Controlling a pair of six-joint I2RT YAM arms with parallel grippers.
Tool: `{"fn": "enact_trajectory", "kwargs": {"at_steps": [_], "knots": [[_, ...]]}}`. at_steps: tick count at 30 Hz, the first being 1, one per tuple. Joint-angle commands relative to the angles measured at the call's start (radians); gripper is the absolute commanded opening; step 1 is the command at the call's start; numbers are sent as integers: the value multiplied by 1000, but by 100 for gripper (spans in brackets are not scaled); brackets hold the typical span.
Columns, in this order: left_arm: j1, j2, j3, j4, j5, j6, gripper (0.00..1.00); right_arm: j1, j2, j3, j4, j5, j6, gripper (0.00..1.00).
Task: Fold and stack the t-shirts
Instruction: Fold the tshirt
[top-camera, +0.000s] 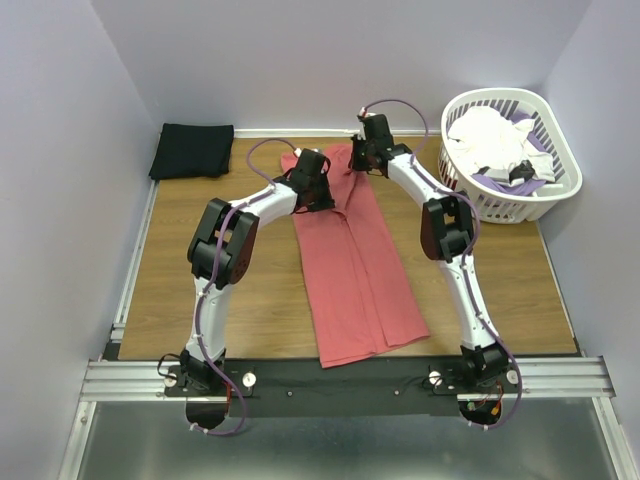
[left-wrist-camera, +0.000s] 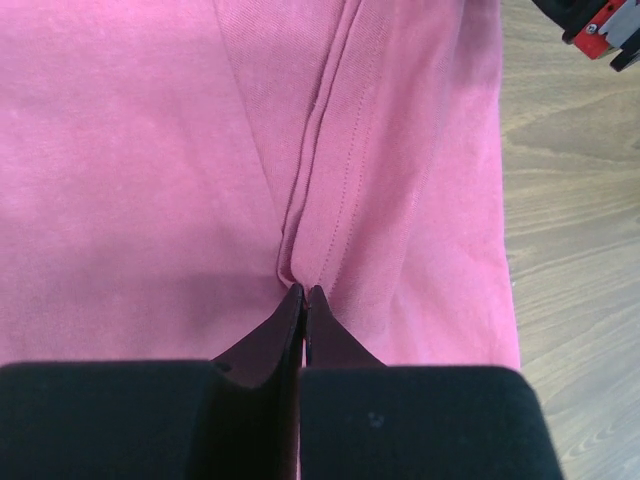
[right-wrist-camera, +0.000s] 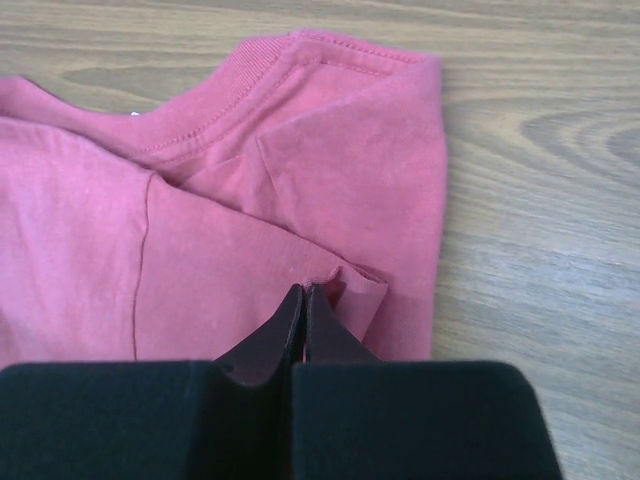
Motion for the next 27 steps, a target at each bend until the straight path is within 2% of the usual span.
{"fn": "enact_trajectory", "kwargs": {"at_steps": [1, 12, 19, 27], "knots": [[-6, -22, 3, 1, -53, 9, 4, -5, 32, 52, 36, -42, 21, 5], [-6, -43, -8, 7, -84, 24, 4, -5, 3, 36, 111, -134, 35, 5], [-7, -57, -23, 11, -129, 21, 5, -5, 6, 35, 134, -131, 47, 6], [-13, -101, -61, 36, -170, 17, 5, -22, -45, -51, 212, -148, 88, 5]]}}
